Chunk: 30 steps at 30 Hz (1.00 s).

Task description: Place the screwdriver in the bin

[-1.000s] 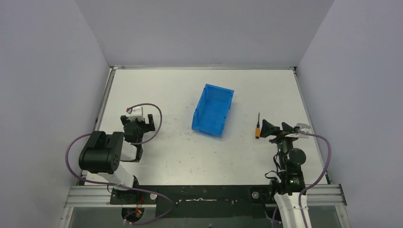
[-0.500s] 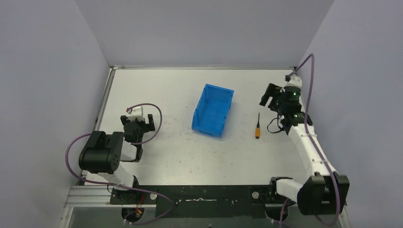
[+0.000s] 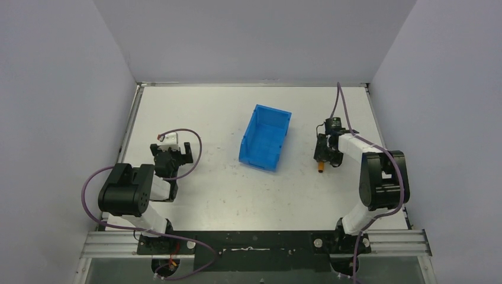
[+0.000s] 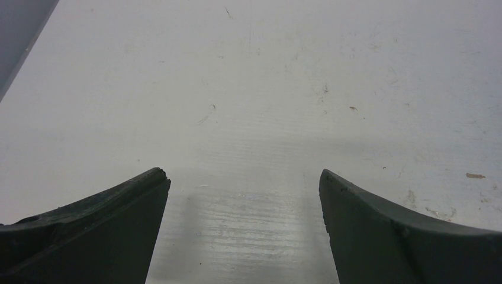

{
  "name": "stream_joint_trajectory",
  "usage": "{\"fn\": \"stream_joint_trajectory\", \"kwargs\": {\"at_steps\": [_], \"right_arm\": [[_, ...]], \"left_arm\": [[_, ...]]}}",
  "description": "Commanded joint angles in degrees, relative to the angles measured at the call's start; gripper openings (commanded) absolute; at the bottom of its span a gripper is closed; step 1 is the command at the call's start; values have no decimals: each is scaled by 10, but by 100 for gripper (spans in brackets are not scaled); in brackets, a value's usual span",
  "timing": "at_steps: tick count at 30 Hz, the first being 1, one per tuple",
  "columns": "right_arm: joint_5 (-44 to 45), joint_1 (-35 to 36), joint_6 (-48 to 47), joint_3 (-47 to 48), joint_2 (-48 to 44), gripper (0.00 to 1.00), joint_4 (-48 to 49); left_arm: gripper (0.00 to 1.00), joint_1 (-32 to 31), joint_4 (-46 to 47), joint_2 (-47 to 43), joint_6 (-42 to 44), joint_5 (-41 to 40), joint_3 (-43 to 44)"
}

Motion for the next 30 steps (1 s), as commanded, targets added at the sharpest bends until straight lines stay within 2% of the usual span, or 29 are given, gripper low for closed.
{"fn": "stream_joint_trajectory", "kwargs": {"at_steps": [1, 4, 5, 12, 18, 22, 25, 30], "right_arm": [[13, 12, -5, 12, 20, 41, 5], [13, 16, -7, 20, 17, 3, -6], [16, 19, -7, 31, 10, 0, -15], [54, 36, 0, 166, -72, 0, -138], [36, 80, 38, 323, -111, 0, -206], [56, 182, 83, 386, -116, 0, -168], [83, 252, 102, 392, -104, 0, -117], [83, 300, 120, 366, -44, 0, -70]], "left_arm": [[97, 2, 33, -3, -2, 4, 12], [97, 2, 33, -2, -2, 4, 13], [97, 2, 33, -3, -2, 4, 12], [97, 2, 33, -3, -2, 3, 13], [97, 3, 33, -2, -2, 3, 13], [97, 2, 33, -3, -2, 4, 12], [97, 3, 33, -3, -2, 4, 12], [97, 2, 34, -3, -2, 3, 12]]}}
